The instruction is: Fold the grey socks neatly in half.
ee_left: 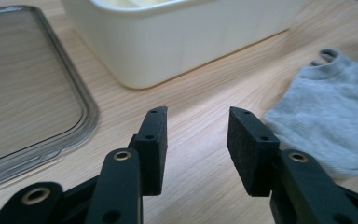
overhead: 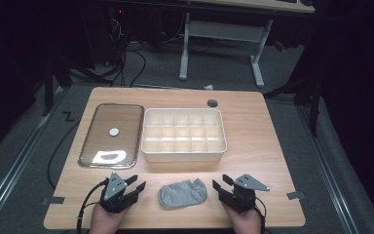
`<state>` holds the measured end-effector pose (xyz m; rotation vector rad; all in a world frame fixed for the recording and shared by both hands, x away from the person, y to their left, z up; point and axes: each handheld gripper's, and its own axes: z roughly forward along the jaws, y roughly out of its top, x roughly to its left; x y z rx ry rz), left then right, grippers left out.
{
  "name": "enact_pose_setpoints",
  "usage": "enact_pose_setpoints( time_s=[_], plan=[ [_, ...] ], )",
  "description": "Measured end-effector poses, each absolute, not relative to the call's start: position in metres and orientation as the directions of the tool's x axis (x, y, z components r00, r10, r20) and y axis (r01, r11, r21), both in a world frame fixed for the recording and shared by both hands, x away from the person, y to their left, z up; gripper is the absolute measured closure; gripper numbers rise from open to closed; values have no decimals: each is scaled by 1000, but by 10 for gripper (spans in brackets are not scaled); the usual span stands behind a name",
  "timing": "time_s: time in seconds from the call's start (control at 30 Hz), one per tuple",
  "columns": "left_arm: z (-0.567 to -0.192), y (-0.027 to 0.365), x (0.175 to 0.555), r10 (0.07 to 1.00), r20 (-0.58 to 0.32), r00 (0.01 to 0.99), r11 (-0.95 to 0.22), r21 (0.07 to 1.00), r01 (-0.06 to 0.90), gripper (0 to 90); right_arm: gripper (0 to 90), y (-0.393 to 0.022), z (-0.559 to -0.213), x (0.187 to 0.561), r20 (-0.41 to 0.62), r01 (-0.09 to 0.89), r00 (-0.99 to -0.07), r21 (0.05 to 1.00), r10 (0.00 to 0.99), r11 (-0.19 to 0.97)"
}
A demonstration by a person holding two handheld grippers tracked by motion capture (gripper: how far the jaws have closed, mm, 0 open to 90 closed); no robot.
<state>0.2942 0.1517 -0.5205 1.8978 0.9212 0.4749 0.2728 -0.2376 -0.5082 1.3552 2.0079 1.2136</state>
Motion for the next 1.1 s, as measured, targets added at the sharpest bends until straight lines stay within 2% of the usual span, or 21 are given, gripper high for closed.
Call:
enact_pose_setpoints(
  time_s=[0.1,0.5,0.83,0.97,1.1],
  plan=[
    [-521,151,295,772,-48,634,-277,872,404,565,509,-243,-513,270,114,537,-401,833,909,132],
    [-522,146,299,778,-49,626,-281,864,417,507,553,-253,-514,263,94,537,-357,834,929,122],
    [-522,143,297,772,-58,633,-279,864,419,506,552,-252,-515,263,119,542,-363,834,924,106],
    [-522,141,296,768,-47,639,-291,863,412,511,572,-252,-514,260,136,541,-375,835,917,97],
    [-523,139,295,764,-30,644,-304,864,400,514,644,-248,-513,261,155,555,-393,826,907,100]
  ],
)
